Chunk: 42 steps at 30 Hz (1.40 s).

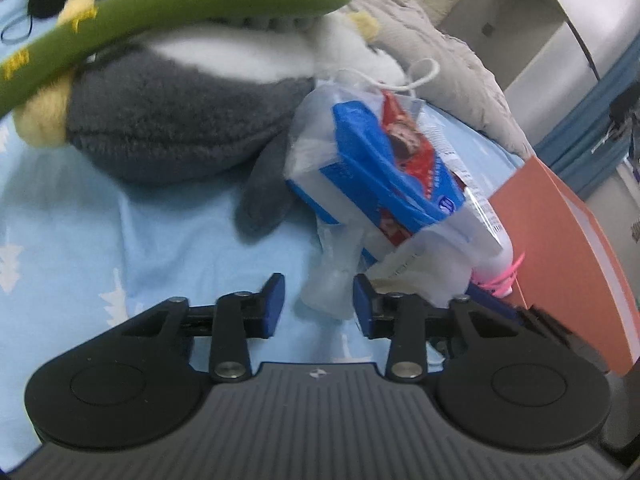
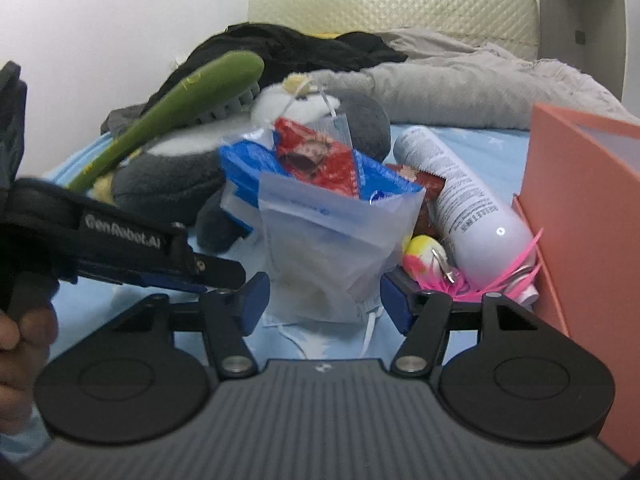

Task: Organize soft objects
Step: 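Grasp the clear plastic piece with the left tool while the right tool grasps the white paper sheet, then lift and carry the plastic piece and paper sheet over the pink box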

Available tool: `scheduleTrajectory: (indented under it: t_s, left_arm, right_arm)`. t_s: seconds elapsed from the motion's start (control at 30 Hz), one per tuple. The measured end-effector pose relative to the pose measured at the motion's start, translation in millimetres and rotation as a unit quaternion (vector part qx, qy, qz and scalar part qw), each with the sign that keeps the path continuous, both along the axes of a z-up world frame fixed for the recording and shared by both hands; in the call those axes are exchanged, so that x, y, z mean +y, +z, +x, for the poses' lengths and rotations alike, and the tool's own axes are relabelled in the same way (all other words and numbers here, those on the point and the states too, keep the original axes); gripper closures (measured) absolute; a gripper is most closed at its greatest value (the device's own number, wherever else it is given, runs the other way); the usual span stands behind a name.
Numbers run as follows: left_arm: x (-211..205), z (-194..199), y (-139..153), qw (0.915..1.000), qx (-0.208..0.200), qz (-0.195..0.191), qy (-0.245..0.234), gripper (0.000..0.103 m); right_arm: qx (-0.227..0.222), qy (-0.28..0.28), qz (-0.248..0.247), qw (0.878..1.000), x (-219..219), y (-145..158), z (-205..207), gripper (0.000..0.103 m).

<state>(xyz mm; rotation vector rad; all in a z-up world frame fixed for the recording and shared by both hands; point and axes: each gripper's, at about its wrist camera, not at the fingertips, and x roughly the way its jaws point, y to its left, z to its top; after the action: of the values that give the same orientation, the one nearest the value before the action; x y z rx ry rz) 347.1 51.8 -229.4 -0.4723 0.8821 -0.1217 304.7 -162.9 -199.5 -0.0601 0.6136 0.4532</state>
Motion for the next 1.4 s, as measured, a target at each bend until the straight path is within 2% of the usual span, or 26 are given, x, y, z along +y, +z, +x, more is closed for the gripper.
scheduleTrajectory:
  t_s: [0.07,0.13,0.23,0.27,0.3,0.37,0.5,0.87,1.4]
  left_arm:
    - [-0.1,4.4,-2.4,1.0,0.006,-0.003,0.003,0.068]
    - [-2.8,7.7,-2.5,1.0,0.008,-0.001,0.004,0.076]
    - [-8.0,9.0,-0.4,0.9998,0.007,0.016,0.006,0.08]
    - [-9.8,7.9,0.5,0.9997,0.007,0.023,0.006,0.081]
    - [-10.7,5.8,1.0,0.9996,0.006,0.026,0.006,0.081]
    - [-13.0,3.7,2.3,0.9996,0.004,0.027,0.011,0.082]
    - [-18.8,-3.5,6.8,0.9992,-0.003,0.037,0.016,0.083]
    - [-20.3,-33.6,23.8,0.9975,-0.018,0.06,0.032,0.083]
    - [-24.1,-96.9,49.0,0.9938,-0.031,0.106,0.013,0.083]
  right_arm:
    - [0.002,0.007,-0.003,1.0,1.3,-5.5,3.5,0.04]
    - [0.013,0.016,0.002,1.0,2.5,-10.5,7.0,0.041]
    - [0.011,0.02,0.004,1.0,5.4,-11.1,9.5,0.048]
    - [0.009,0.02,0.005,1.0,5.5,-10.8,9.6,0.055]
    - [0.008,0.019,0.005,1.0,5.5,-10.6,9.4,0.066]
    - [0.011,0.015,0.006,1.0,4.0,-11.2,9.9,0.07]
    - [0.014,0.024,0.015,0.999,1.2,-8.3,7.8,0.085]
    - [0.015,0.018,0.021,1.0,-9.5,5.3,-25.6,0.088]
    - [0.021,-0.007,0.016,1.0,-16.0,33.4,-74.5,0.089]
